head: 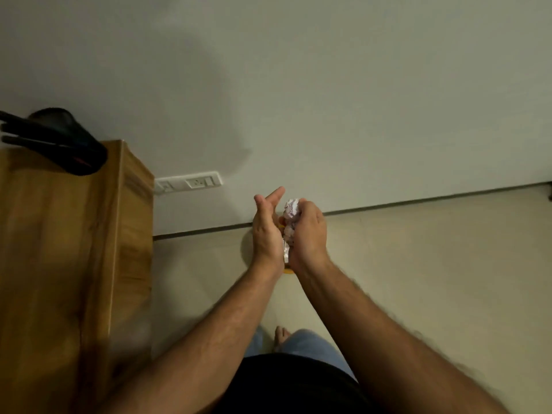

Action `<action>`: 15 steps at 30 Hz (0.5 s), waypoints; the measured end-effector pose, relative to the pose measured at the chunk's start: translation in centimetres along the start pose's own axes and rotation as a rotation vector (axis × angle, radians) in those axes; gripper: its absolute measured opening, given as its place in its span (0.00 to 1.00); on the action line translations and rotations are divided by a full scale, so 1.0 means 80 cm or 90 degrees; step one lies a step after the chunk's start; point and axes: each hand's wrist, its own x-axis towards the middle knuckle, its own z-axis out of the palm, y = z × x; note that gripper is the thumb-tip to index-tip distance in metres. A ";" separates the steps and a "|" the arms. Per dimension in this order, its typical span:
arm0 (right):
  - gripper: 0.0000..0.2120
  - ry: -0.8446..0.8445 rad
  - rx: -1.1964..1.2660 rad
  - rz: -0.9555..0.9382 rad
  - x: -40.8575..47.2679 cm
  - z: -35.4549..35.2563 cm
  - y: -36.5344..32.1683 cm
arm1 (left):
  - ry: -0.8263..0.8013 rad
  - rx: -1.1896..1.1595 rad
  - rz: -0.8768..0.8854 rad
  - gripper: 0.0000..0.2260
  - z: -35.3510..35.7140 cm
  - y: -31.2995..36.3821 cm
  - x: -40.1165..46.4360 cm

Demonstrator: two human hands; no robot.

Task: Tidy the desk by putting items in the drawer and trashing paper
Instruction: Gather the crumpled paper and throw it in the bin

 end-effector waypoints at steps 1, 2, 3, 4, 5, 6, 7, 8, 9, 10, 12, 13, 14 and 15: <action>0.10 0.018 -0.002 -0.005 0.007 -0.002 0.003 | -0.008 0.009 -0.022 0.25 0.001 -0.006 0.004; 0.11 0.037 -0.005 -0.006 0.016 -0.006 0.010 | -0.021 0.025 -0.052 0.24 0.003 -0.014 0.008; 0.12 0.055 -0.006 -0.004 0.023 -0.012 0.018 | -0.028 0.043 -0.078 0.22 0.004 -0.024 0.012; 0.13 0.073 -0.013 0.003 0.030 -0.019 0.029 | -0.029 0.060 -0.102 0.21 0.002 -0.037 0.016; 0.13 0.085 -0.022 0.015 0.036 -0.027 0.038 | -0.028 0.073 -0.125 0.20 0.000 -0.051 0.020; 0.12 0.091 -0.031 0.029 0.041 -0.034 0.048 | -0.025 0.084 -0.152 0.18 -0.006 -0.063 0.024; 0.11 0.096 -0.034 0.046 0.048 -0.043 0.061 | -0.025 0.096 -0.185 0.15 -0.010 -0.078 0.031; 0.11 0.105 -0.035 0.066 0.057 -0.052 0.075 | -0.026 0.106 -0.211 0.13 -0.014 -0.093 0.037; 0.10 0.119 -0.036 0.088 0.067 -0.059 0.087 | -0.029 0.112 -0.237 0.11 -0.017 -0.109 0.044; 0.10 0.141 -0.038 0.112 0.079 -0.066 0.100 | -0.030 0.114 -0.262 0.10 -0.020 -0.124 0.050; 0.09 0.186 -0.029 0.162 0.104 -0.077 0.122 | -0.022 0.109 -0.310 0.10 -0.024 -0.153 0.065; 0.09 0.202 -0.017 0.190 0.118 -0.083 0.133 | -0.019 0.110 -0.329 0.11 -0.025 -0.167 0.074; 0.09 0.210 0.004 0.217 0.134 -0.089 0.144 | -0.019 0.114 -0.344 0.12 -0.026 -0.182 0.085; 0.09 0.211 0.026 0.238 0.151 -0.096 0.157 | -0.021 0.118 -0.353 0.12 -0.028 -0.198 0.097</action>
